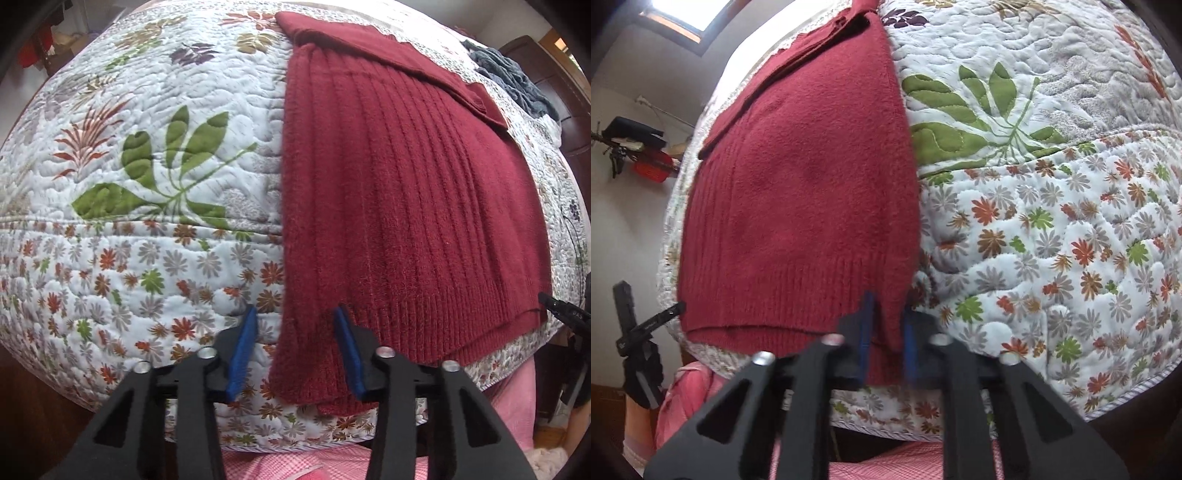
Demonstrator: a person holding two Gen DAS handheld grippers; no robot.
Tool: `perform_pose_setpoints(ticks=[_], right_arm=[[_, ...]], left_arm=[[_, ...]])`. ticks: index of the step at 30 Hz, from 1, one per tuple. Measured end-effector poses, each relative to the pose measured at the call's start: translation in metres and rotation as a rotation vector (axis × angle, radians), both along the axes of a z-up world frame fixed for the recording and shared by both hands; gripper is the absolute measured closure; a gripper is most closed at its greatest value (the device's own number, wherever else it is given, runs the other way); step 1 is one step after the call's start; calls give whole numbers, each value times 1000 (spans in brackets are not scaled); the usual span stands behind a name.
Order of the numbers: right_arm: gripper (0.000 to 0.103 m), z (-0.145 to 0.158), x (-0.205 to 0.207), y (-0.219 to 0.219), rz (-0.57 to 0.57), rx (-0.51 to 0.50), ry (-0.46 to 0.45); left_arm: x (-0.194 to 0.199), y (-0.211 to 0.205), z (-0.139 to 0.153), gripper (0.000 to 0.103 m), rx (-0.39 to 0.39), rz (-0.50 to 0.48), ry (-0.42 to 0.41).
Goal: Fold small clothes
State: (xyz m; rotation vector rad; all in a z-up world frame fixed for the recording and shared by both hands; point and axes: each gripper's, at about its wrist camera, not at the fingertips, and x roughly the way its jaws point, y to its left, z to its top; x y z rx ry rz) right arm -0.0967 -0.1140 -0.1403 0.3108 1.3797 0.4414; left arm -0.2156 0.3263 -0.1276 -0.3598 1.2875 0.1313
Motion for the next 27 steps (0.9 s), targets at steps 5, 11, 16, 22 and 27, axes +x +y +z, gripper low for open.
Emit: perform_pose_setpoints(ticks=[5,11,16,22,27], right_arm=[[98,6,3,-3,17,25,8],[98,27,9,-18,19,153,-5],[98,52,27,-25,6,253,-27],[98,75,68,-24,-9,286,-53],[98,72,108,-18,-45,316,-17]], left_arm=[[-4,4,5,93,-36,22,-8],[0,5,19,96,-99,32,-61],[11,17,47,96,-145,53,-139],[42,36,74,96,-174,79,-219],[74,52,77,96,-185,122,-250]])
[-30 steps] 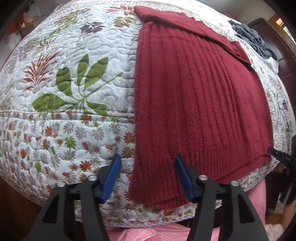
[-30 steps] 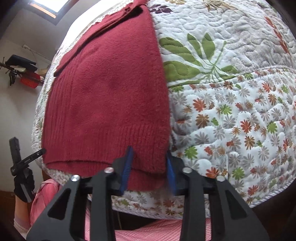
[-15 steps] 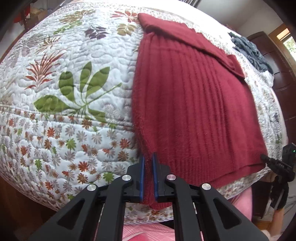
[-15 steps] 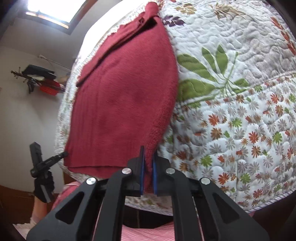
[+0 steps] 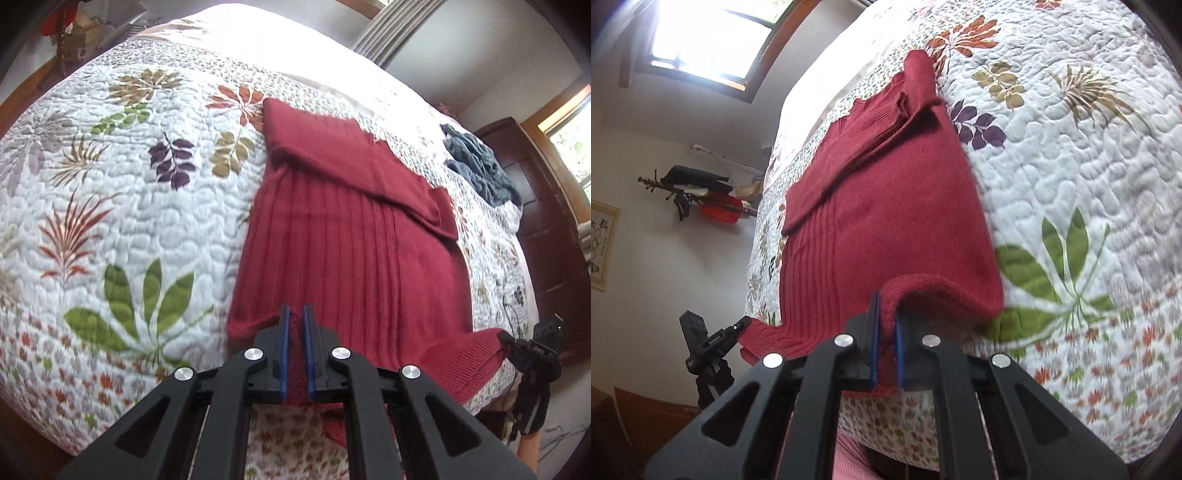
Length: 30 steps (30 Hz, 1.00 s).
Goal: Fold small clothes
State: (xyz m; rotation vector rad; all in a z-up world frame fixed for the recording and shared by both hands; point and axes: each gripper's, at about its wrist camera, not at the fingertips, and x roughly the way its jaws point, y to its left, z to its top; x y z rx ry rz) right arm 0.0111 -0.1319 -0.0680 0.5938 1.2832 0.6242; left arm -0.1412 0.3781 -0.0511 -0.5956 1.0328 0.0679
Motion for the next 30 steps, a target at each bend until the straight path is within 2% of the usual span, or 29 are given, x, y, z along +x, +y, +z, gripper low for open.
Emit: perform_pose_setpoints(ticks=[7,12,18,22,24,26,28,29,30], right_arm=[[98,-17,42,4,-34,4,68],[98,-38,65,2,-50,-2,123],[95,-64,85,3,-74,-15,203],[93,-67,88,3,-78,-14,217],[89,-63,88,5,-72,-32,198],[79,-58,88,3,-78,-35,180],[73,-54,89,-2,-100,-23,168],[65,-51,89,-5,-112,-30,162],[61,-48,90,-9,-124,-44,154]], left_arm=[[45,12,-17,96,-6,51,1],[67,28,-32,100,29,91,11],[74,48,-47,100,22,148,21],[70,44,-43,100,51,117,4],[69,34,-38,92,75,62,-13],[72,19,-34,68,122,-8,-13],[78,3,-35,63,179,-72,-1],[82,-3,-37,62,191,-107,8],[86,-8,-40,62,208,-130,23]])
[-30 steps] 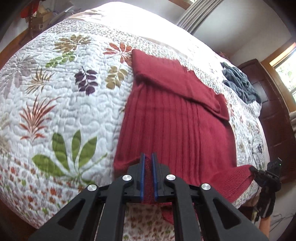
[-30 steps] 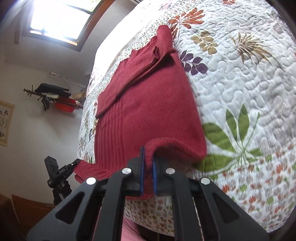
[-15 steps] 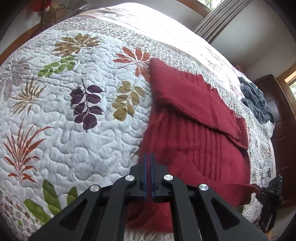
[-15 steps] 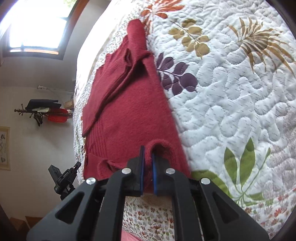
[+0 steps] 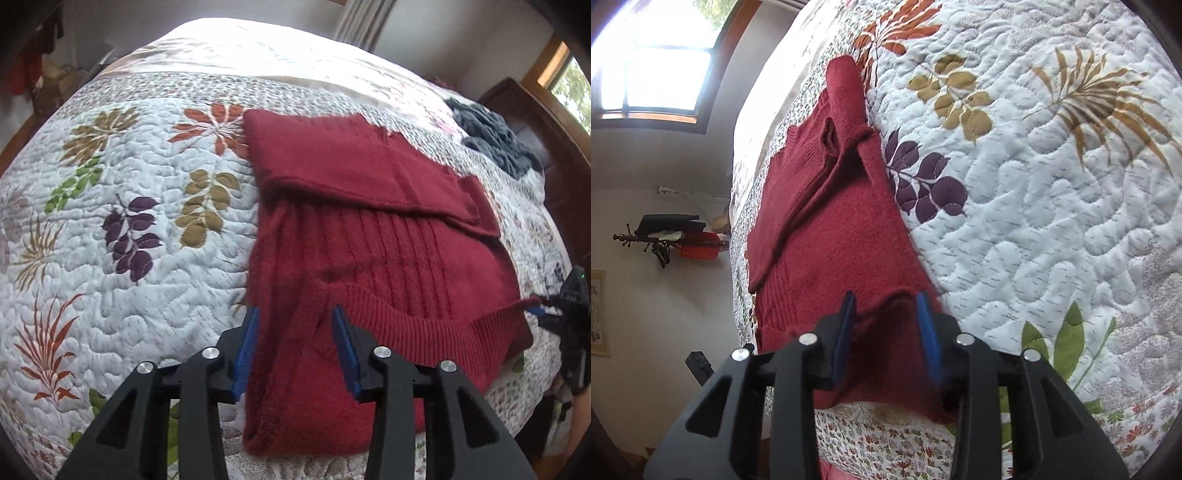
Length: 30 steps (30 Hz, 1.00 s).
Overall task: Fold small clothes
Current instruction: 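Lift the hem with both grippers and fold it toward the collar, then carry the held hem over the sweater body toward the collar with both grippers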
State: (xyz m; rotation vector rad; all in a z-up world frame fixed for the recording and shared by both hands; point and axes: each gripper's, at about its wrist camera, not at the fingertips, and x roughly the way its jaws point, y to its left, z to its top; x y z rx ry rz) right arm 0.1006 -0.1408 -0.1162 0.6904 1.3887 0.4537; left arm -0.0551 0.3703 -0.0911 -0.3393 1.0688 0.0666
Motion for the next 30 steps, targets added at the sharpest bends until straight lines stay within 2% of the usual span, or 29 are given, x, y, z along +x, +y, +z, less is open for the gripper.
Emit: perform_pose_setpoints(ticks=[2,5,10,12,13,14,17,19,22,25,27,28,30], right_arm=[[58,7,-1,-5,-2,-25,-20],[58,15,-6,-11,10,-45,-48],[58,29,-20,-7,74,-121,-117],[56,33,-23,1,127,-174,-149],[55,34,-25,8,165,-212,-169],[55,35,-26,15,200,-243,-187],[52,37,-26,40,306,-313,-245],[51,37,-22,55,354,-314,-281],[43,35,-11,74,402,-324,-314],[42,23,2,89,449,-391,-305],[42,16,6,95,480,-399,-288],[43,10,8,99,499,-400,-270],[56,4,10,102,514,-422,-255]], left_arm=[[7,-11,-6,58,44,-41,26],[15,-19,-17,55,112,-48,69],[18,-19,-25,54,116,-28,75],[18,-20,-24,59,107,-25,67],[16,-21,-24,74,100,-30,61],[15,-23,-24,85,89,-37,59],[8,-30,-20,92,103,-42,39],[2,-31,-18,93,86,-36,24],[-6,-29,-18,93,44,-24,15],[-6,-26,-21,92,49,-24,36],[-2,-25,-22,89,53,-31,50],[0,-26,-23,87,64,-37,55],[5,-27,-26,84,78,-48,70]])
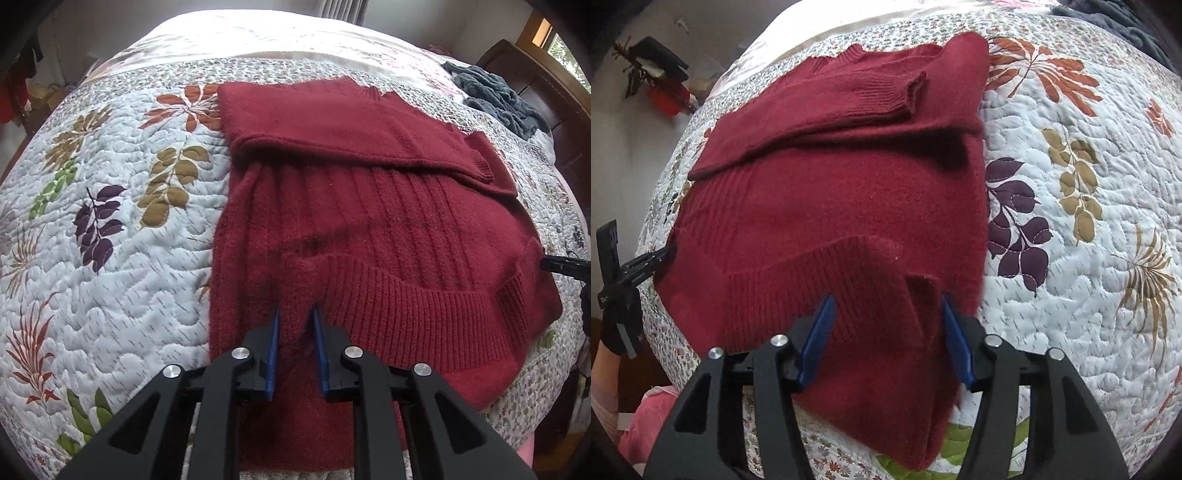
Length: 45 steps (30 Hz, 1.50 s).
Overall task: Fold small clothes
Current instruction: 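Carry the held hem over the sweater body toward the collar with both grippers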
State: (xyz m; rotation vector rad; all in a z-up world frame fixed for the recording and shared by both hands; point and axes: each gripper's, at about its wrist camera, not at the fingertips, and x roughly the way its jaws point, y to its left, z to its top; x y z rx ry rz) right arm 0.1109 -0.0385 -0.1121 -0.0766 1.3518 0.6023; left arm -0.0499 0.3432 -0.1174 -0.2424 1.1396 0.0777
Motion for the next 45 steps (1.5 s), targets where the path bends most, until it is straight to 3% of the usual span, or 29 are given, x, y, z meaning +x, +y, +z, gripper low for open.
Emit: perform_pose_setpoints(ticks=[2,4,8,20,26,38,45], right_arm=[[83,-5,1,2,1,-6,13],[95,-4,-1,0,-4,32,23],[96,7,-14,-1,10,44,-23],[97,39,-66,-46,-68,179,-69],[97,59,-73,-58,-109,253,-83],[97,132,-29,-39,-102,332,-207],[97,160,21,-27,-135,292,-277]], left_arm=[[5,0,-4,84,2,4,13],[8,0,-5,86,-1,13,13],[3,-5,0,95,21,8,-12],[-53,-8,38,97,18,48,-177],[-69,-9,65,97,-1,84,-273],[-17,5,133,97,-42,112,-448],[36,19,157,97,-22,135,-513]])
